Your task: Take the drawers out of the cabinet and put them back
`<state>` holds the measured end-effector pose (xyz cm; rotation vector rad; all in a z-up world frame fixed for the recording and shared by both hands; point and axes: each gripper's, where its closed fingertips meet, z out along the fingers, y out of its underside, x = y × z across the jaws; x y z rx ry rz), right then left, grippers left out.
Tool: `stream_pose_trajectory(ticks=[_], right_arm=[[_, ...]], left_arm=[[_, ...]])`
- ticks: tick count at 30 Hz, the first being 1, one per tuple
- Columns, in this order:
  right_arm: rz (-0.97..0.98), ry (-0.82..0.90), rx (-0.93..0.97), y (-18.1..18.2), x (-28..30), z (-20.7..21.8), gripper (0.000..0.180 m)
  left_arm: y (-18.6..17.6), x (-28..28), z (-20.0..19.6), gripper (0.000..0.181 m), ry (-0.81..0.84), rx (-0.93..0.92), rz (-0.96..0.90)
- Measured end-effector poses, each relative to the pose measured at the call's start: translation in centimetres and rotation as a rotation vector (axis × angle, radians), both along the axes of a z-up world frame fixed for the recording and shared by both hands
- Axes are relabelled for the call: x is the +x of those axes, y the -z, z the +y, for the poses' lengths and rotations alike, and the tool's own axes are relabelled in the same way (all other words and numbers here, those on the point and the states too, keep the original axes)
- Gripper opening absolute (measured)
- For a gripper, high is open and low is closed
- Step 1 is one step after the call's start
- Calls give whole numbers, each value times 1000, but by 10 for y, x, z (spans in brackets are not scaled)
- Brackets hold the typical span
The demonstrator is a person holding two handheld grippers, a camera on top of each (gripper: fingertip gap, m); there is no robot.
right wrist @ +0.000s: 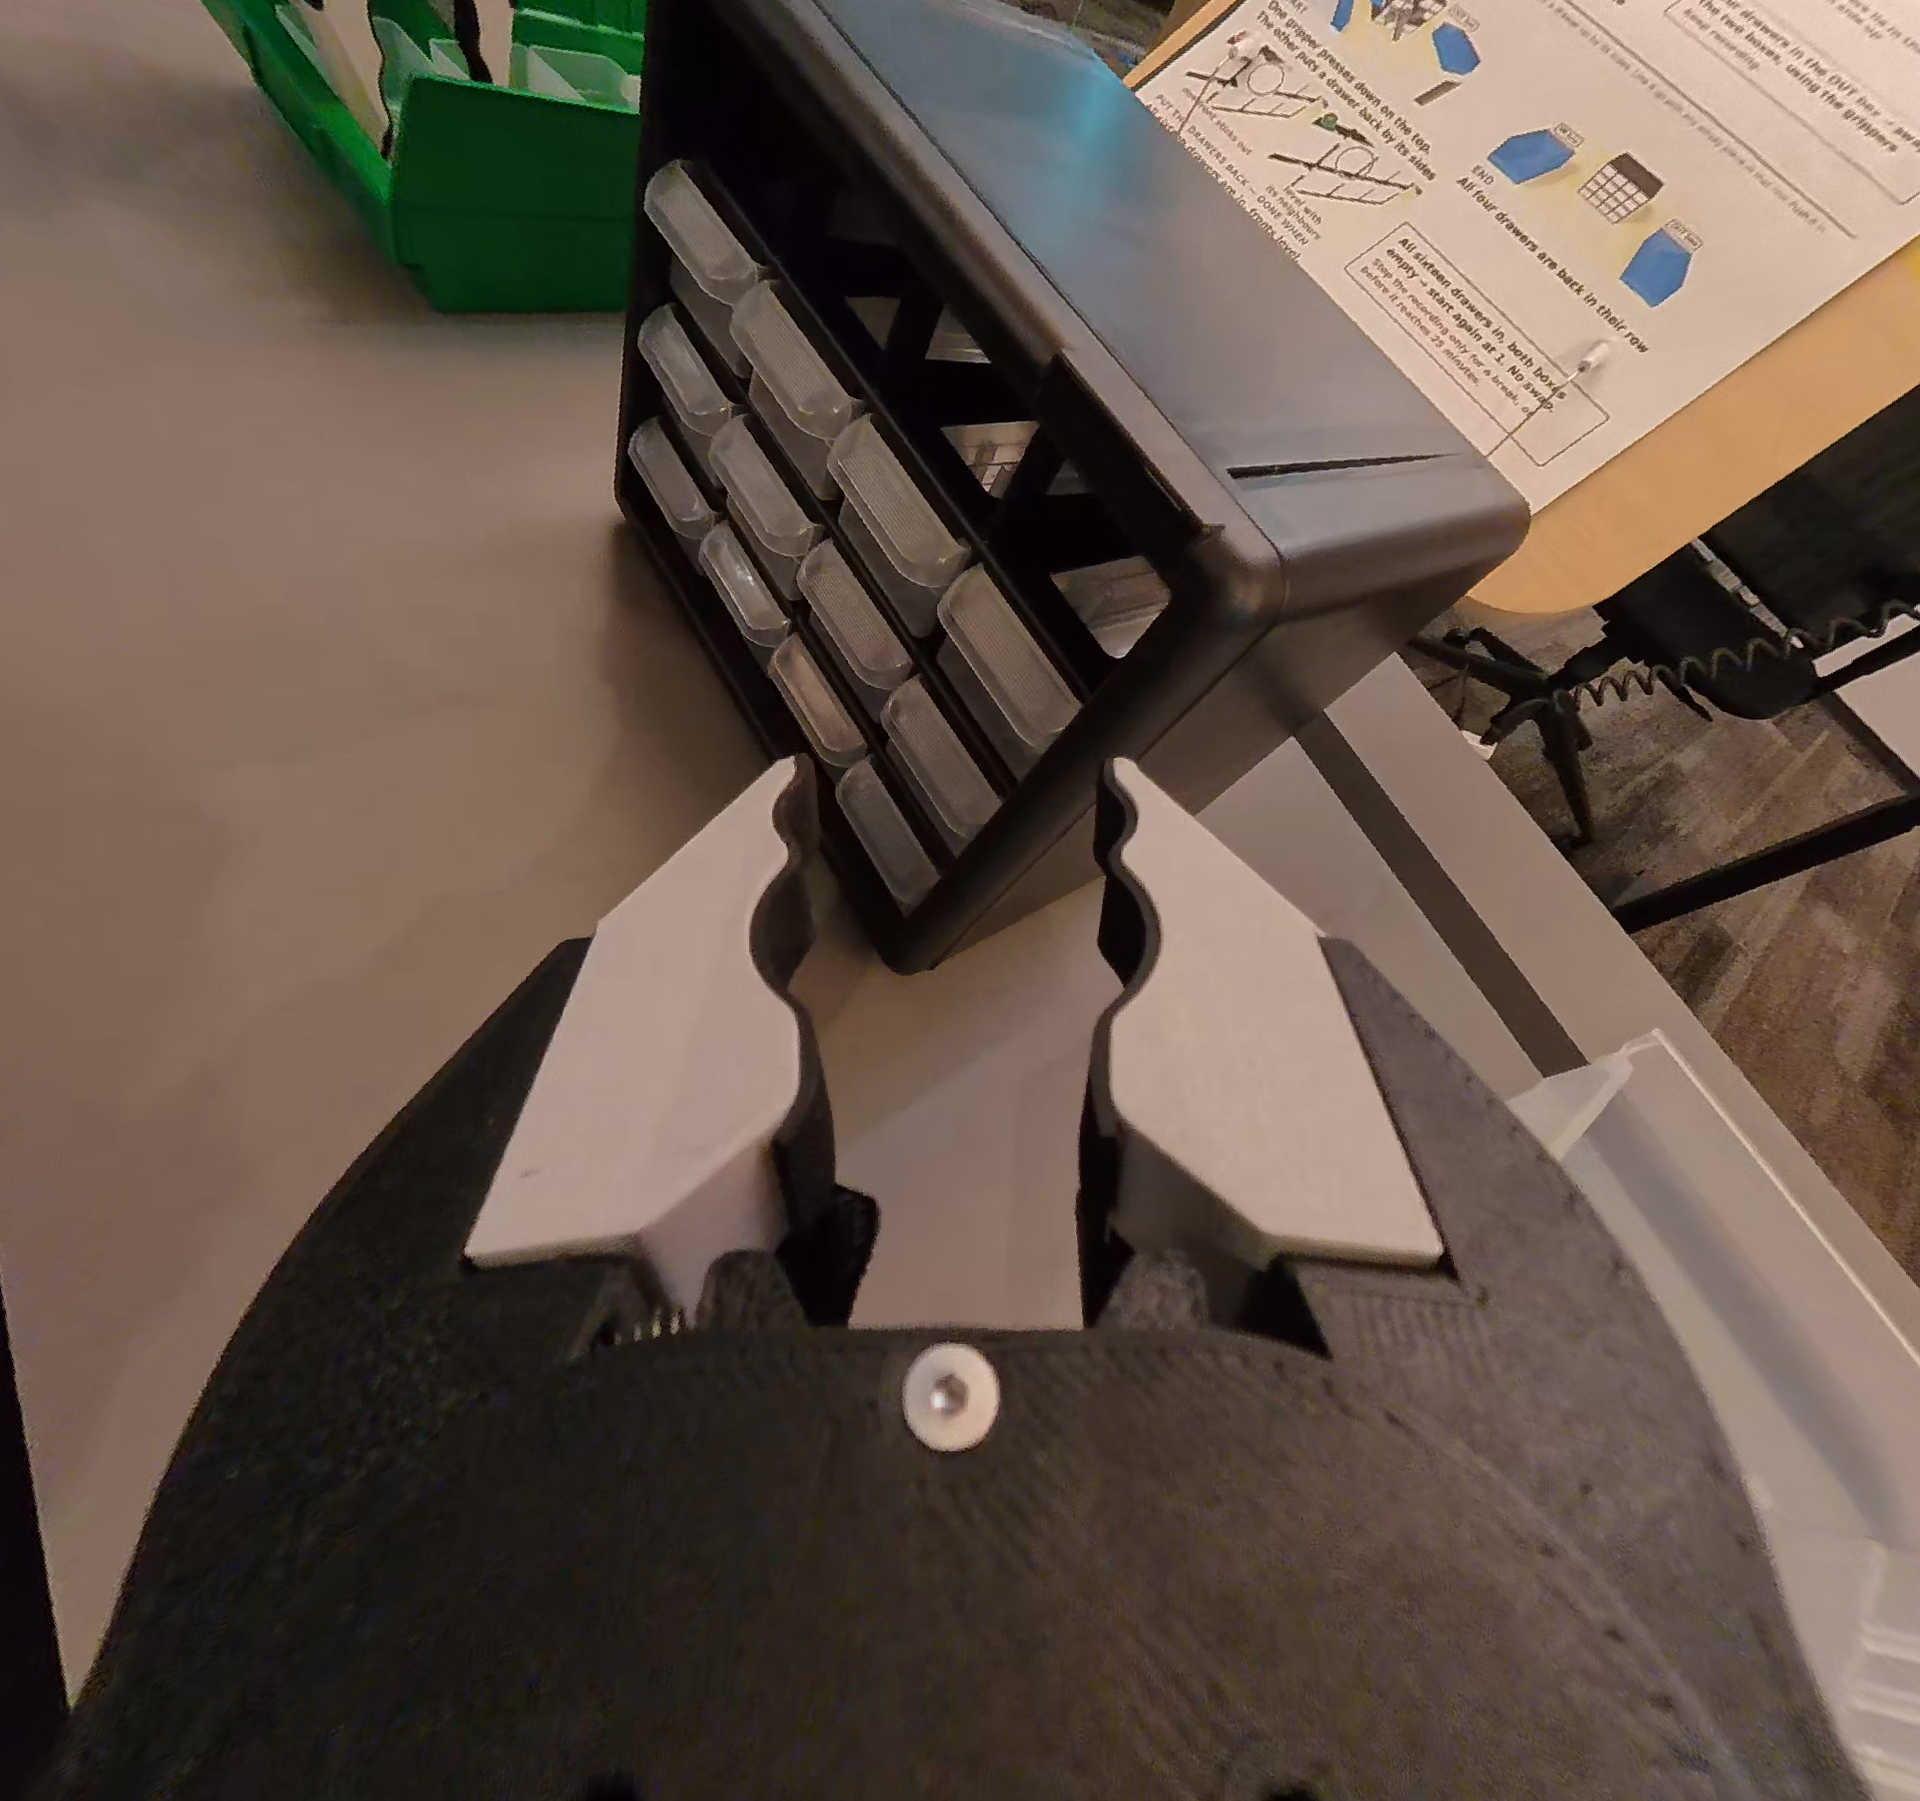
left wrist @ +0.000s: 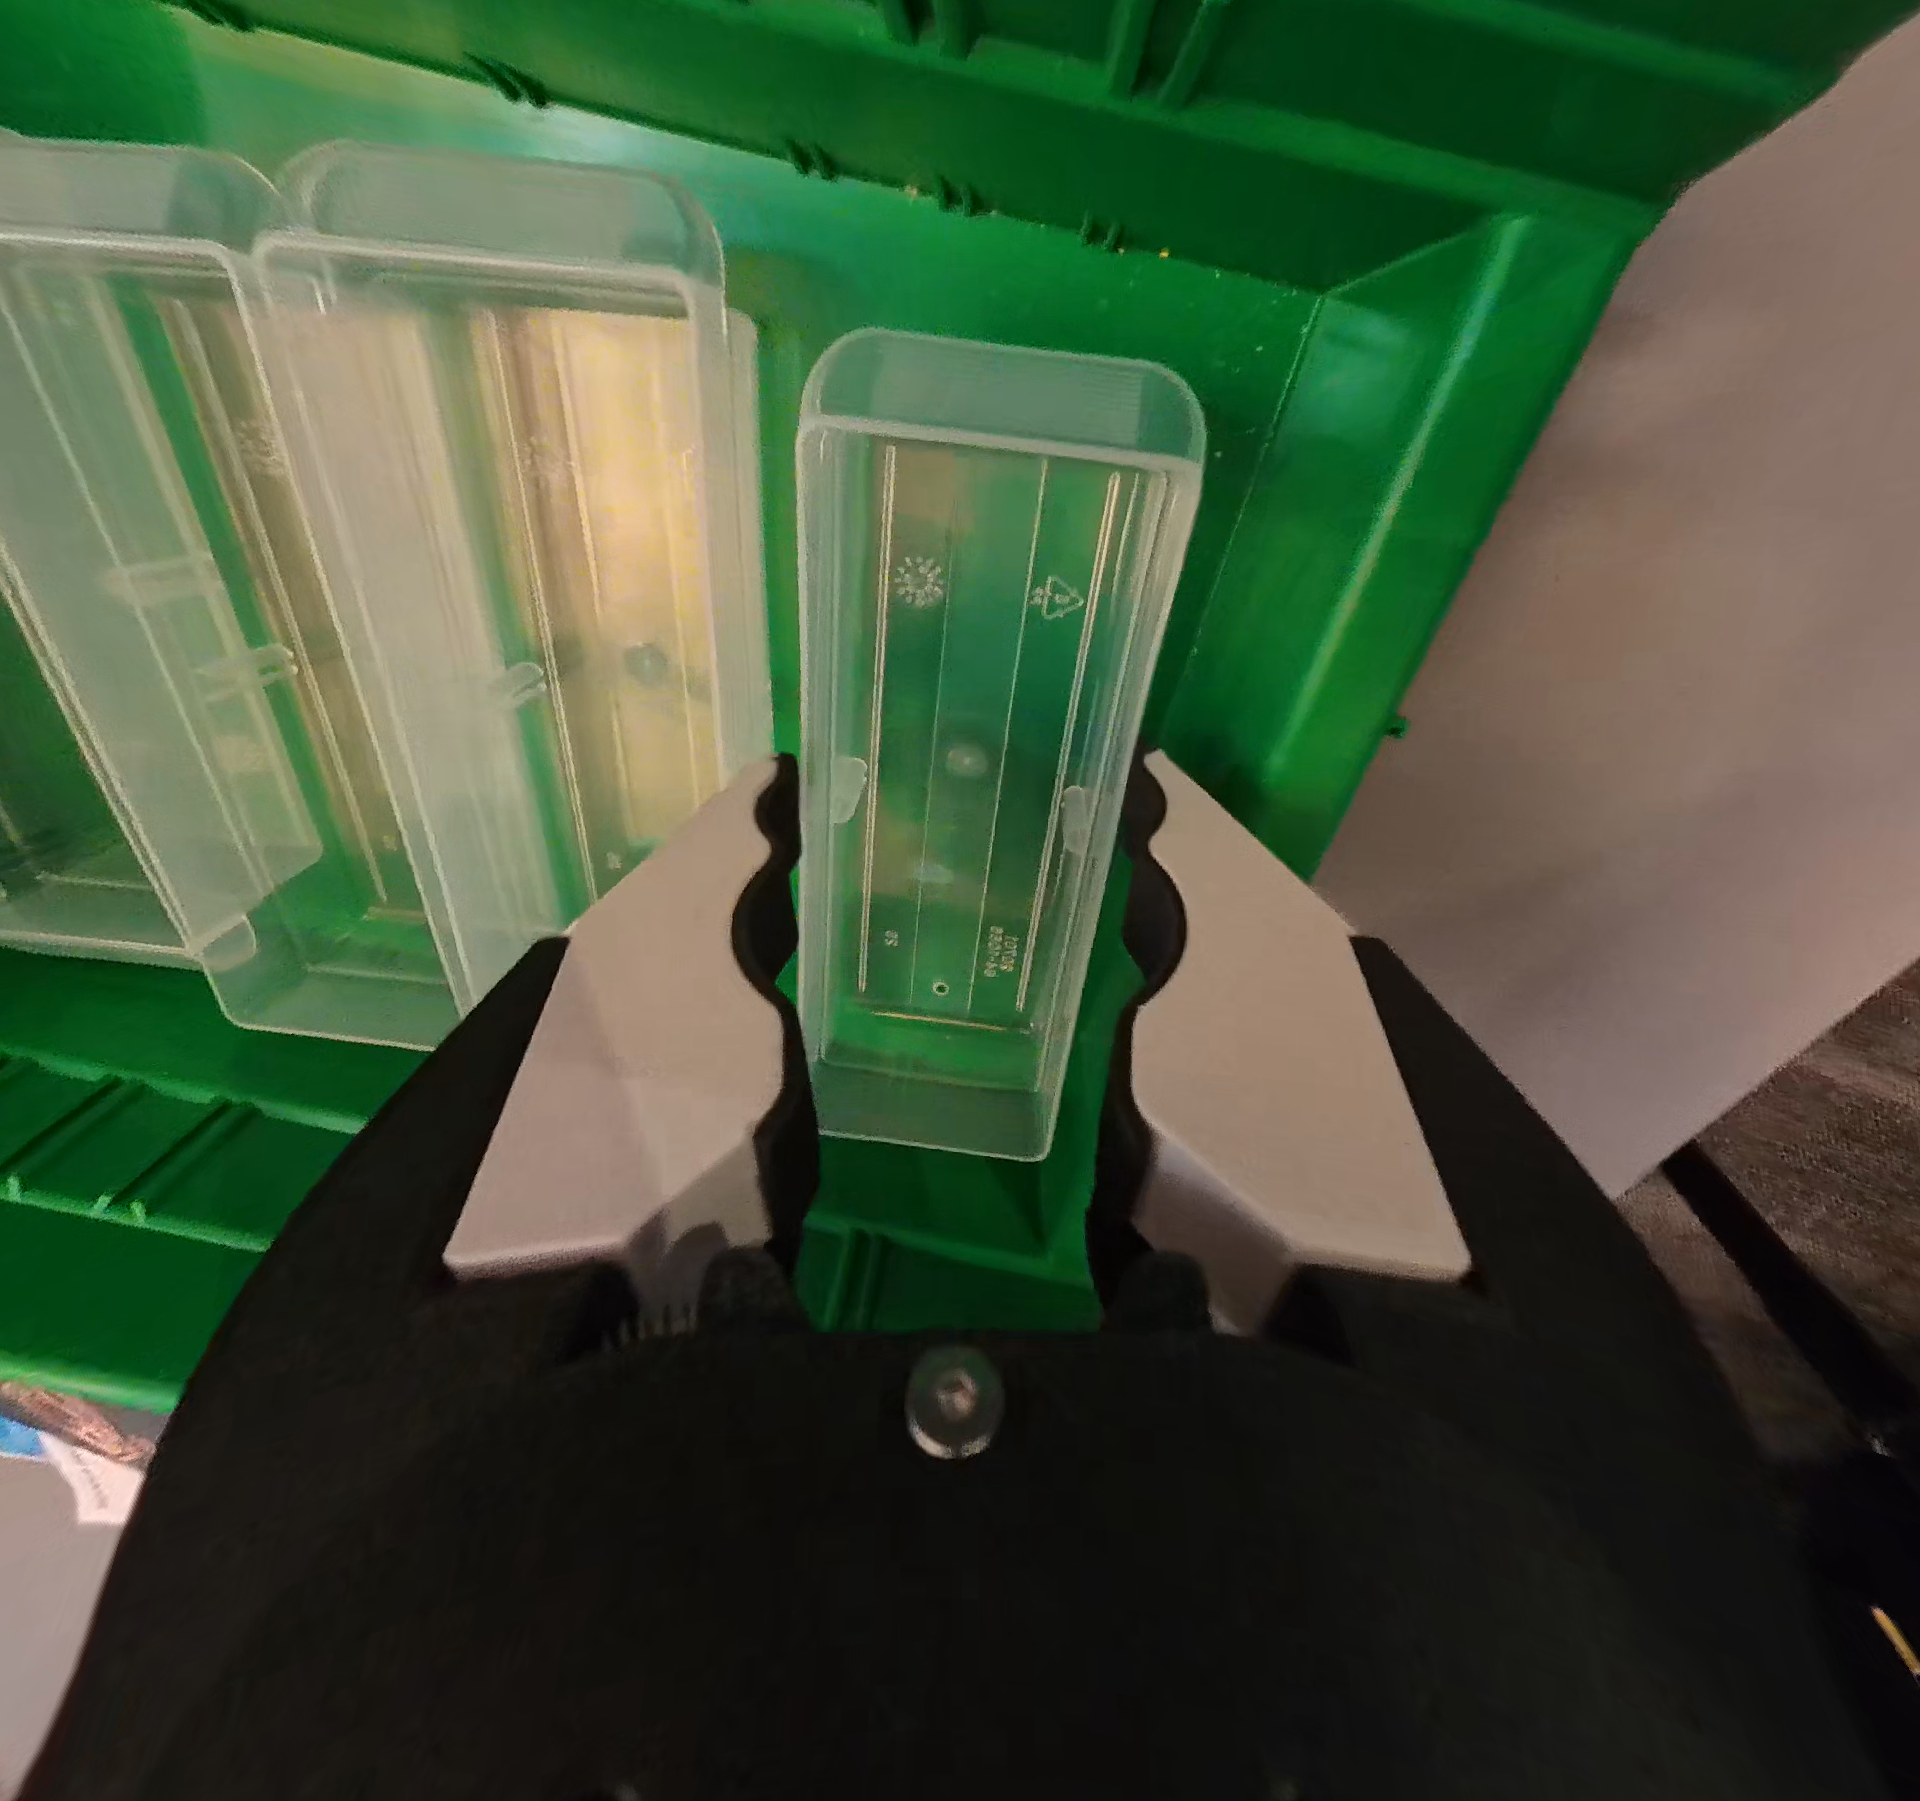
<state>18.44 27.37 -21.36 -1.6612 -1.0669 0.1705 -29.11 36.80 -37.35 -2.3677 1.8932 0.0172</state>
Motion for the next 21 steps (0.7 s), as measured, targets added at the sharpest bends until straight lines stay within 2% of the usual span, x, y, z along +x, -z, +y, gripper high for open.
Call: stream_pose_trajectory(ticks=[7,21], right_arm=[[-12,-4,-2,-1,-5,3,51],[-13,-15,-5,1,-8,1,48]], left_arm=[[0,-4,2,52,22,0,19],[-24,-3,6,52,53,31,11]])
